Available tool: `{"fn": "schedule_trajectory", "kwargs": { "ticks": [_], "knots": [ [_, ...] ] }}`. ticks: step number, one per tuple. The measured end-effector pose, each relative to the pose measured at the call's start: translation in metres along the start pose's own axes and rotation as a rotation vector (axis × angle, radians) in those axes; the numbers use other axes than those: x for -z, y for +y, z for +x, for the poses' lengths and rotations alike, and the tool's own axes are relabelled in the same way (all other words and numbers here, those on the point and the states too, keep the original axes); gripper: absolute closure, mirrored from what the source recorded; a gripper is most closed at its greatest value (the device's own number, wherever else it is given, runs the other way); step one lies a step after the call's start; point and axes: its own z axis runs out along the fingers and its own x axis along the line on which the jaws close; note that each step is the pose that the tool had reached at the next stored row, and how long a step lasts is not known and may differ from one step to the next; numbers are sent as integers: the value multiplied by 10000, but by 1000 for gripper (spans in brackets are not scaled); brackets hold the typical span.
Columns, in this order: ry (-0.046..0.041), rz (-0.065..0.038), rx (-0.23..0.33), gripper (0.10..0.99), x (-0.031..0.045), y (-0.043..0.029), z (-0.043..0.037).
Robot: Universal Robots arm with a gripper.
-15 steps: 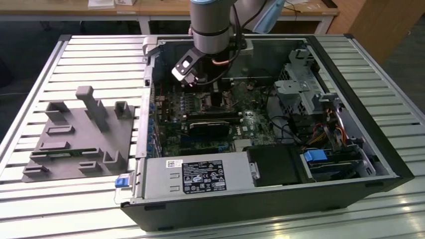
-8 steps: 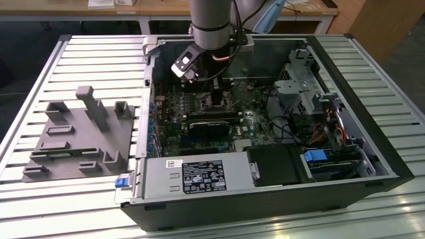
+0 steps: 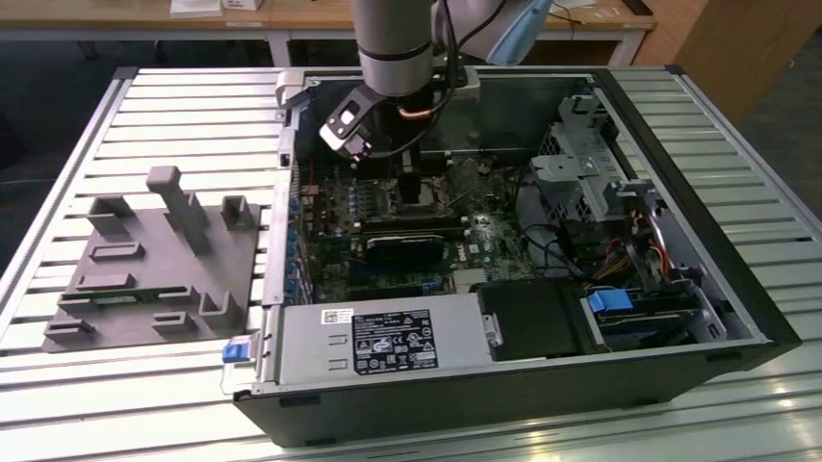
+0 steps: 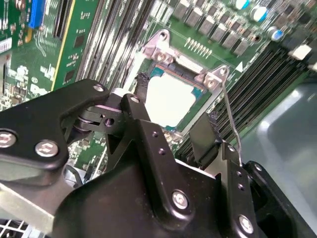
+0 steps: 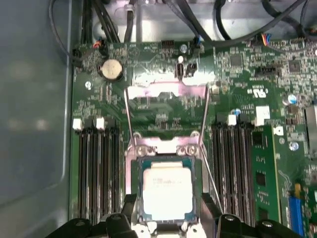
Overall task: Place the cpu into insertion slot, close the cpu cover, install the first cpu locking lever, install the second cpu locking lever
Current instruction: 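Place the cpu into insertion slot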
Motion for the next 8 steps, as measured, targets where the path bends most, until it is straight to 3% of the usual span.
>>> {"fn": "schedule_trajectory", "kwargs": {
  "ticks": [8],
  "knots": [
    [2, -49, 0, 475, 20, -165, -8]
  ]
}}
